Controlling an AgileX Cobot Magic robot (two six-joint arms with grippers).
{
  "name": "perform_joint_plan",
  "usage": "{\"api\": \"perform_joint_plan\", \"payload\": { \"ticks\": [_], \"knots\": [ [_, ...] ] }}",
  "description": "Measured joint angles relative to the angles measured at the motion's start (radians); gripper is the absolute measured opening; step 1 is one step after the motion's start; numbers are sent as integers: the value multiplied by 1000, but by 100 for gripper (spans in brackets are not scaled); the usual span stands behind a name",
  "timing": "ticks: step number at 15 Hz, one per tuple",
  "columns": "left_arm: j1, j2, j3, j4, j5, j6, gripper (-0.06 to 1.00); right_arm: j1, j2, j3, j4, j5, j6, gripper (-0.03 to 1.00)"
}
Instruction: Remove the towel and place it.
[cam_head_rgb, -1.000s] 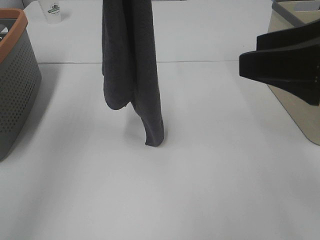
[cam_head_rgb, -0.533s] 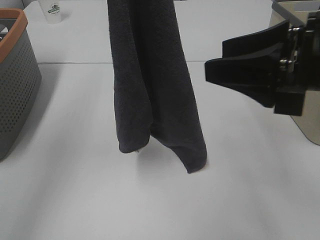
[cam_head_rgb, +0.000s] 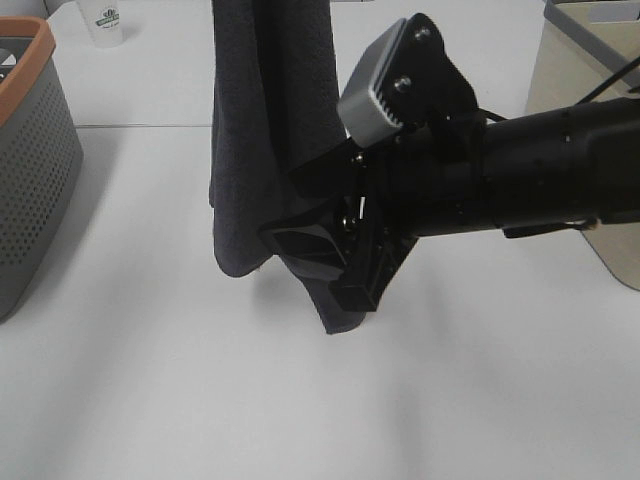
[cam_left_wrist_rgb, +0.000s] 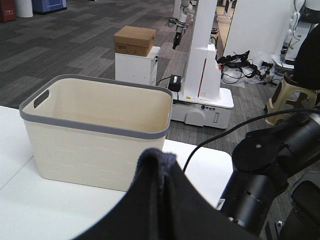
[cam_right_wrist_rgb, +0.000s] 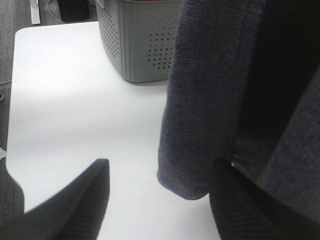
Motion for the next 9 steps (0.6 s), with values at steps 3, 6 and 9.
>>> {"api": "perform_joint_plan", "payload": {
  "ticks": [3, 6, 9],
  "knots": [
    [0, 0, 0, 0, -14, -2, 0, 0, 103, -90, 2, -5, 0, 59],
    [0, 0, 0, 0, -1, -3, 0, 0, 153, -114, 7, -2, 3, 59],
    [0, 0, 0, 0, 105, -3, 0, 0, 158, -108, 9, 3, 32, 56]
  ]
}}
